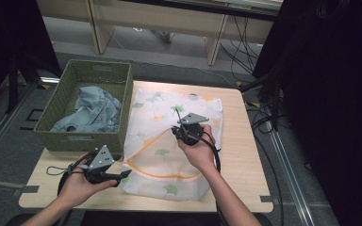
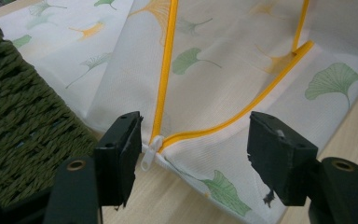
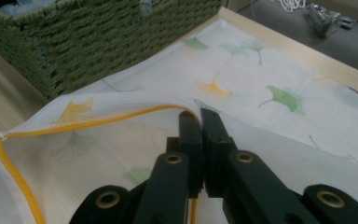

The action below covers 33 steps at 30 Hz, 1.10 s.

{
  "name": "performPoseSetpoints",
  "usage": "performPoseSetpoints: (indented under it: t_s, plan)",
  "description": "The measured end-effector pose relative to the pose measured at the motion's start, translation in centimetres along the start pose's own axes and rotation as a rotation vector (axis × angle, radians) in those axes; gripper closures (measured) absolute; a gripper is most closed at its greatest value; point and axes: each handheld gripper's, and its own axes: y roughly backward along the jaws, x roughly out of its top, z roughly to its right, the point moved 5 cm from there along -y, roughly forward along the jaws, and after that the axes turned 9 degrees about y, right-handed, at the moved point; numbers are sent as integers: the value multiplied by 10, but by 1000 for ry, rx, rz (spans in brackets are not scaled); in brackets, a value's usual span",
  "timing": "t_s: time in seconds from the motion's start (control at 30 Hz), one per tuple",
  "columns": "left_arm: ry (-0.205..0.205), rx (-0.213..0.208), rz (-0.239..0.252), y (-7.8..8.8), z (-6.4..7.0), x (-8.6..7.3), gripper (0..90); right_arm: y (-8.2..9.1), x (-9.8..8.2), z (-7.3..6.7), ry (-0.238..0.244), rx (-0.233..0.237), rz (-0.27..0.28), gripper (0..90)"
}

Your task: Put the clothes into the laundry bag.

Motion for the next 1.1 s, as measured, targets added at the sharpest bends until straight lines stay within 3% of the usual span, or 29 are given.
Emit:
performPoseSetpoints:
  t_s: [0.43,0.5,0.57,0.6,1.1]
  plan:
    - [1,5,9,1,-1,1,350,8,12,2,7,-36,108,896]
    - [1,6,10,1,-1,1,350,9,12,1,-14,-42,112,896]
    - [0,8,13,1,-2,2,350,10,14,3,3,-45,126,895]
    - [0,8,13,1,-2,2,350,11,14,3,-19,-49,125,895]
    - [3,7,18,1,-2,2,350,15,20,5,2,-64,157,896]
